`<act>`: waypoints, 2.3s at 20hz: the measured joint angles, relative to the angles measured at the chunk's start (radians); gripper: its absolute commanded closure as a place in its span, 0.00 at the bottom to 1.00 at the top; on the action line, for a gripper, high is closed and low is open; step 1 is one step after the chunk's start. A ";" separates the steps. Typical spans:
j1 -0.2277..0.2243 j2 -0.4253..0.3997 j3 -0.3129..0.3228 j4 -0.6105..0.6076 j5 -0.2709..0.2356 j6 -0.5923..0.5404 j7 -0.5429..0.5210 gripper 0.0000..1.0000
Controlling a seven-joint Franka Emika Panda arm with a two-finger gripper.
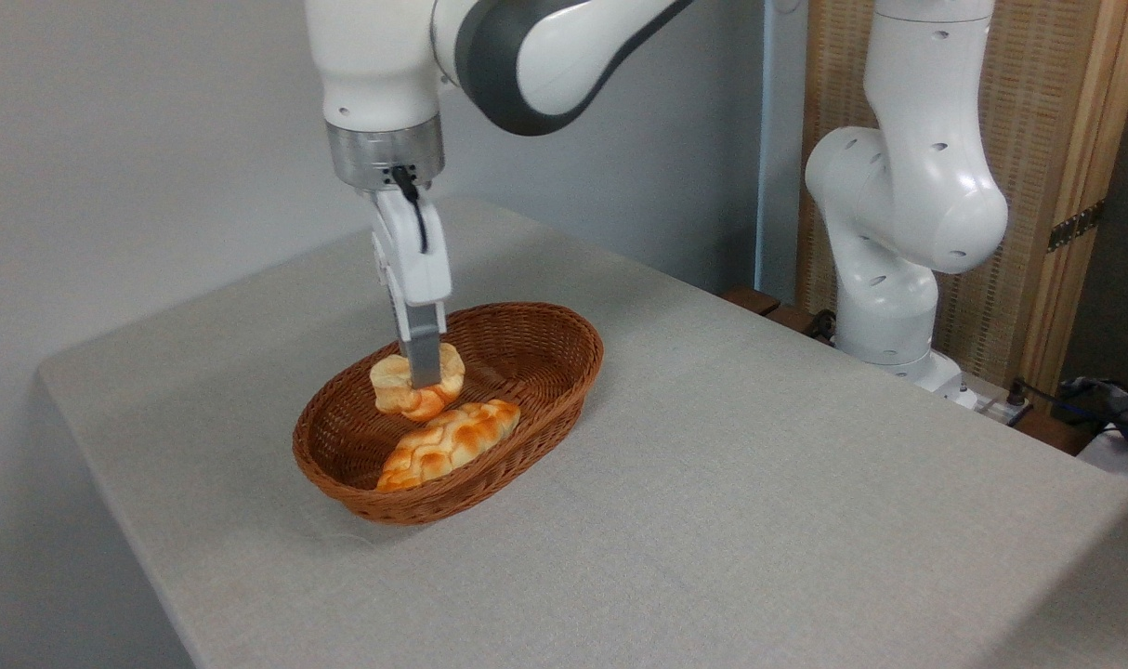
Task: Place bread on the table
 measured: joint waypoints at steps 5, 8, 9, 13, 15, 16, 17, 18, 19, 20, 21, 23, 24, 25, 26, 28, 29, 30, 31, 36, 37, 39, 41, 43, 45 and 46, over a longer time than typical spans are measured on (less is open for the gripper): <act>0.003 -0.009 0.107 0.000 0.000 -0.002 0.000 0.61; 0.004 -0.010 0.183 0.000 0.001 -0.003 0.001 0.59; 0.004 -0.010 0.197 0.000 0.003 -0.003 0.003 0.55; 0.004 -0.009 0.253 -0.004 0.061 -0.003 0.003 0.37; 0.004 -0.005 0.266 -0.007 0.069 -0.004 0.003 0.19; 0.004 -0.003 0.269 -0.008 0.069 -0.004 0.003 0.03; 0.004 0.001 0.272 -0.009 0.070 -0.004 0.003 0.00; 0.004 0.005 0.273 -0.010 0.070 -0.004 0.003 0.00; 0.004 0.010 0.273 -0.010 0.070 -0.004 0.003 0.00; 0.004 0.013 0.273 -0.010 0.070 -0.004 0.003 0.00; 0.003 0.017 0.273 -0.011 0.070 -0.004 0.003 0.00; 0.002 0.021 0.273 -0.011 0.070 -0.005 0.003 0.00; 0.002 0.021 0.273 -0.010 0.070 -0.007 0.003 0.00; 0.001 0.021 0.273 -0.010 0.070 -0.014 0.003 0.00; 0.001 0.021 0.273 -0.010 0.070 -0.017 0.003 0.00; 0.000 0.021 0.273 -0.010 0.070 -0.023 0.003 0.00; 0.000 0.021 0.273 -0.010 0.070 -0.024 0.003 0.00; 0.000 0.022 0.273 -0.010 0.070 -0.025 0.003 0.00; -0.001 0.023 0.273 -0.010 0.070 -0.025 0.003 0.00; -0.003 0.023 0.268 -0.003 0.069 -0.025 0.002 0.00; -0.005 0.021 0.264 0.007 0.069 -0.025 0.001 0.00; -0.009 0.015 0.253 0.026 0.065 -0.025 0.000 0.00; -0.011 0.008 0.232 0.044 0.056 -0.025 -0.007 0.00; -0.014 0.000 0.203 0.060 0.053 -0.025 -0.040 0.00; -0.016 -0.003 0.178 0.074 0.053 -0.025 -0.079 0.00; -0.016 -0.004 0.162 0.084 0.053 -0.025 -0.106 0.00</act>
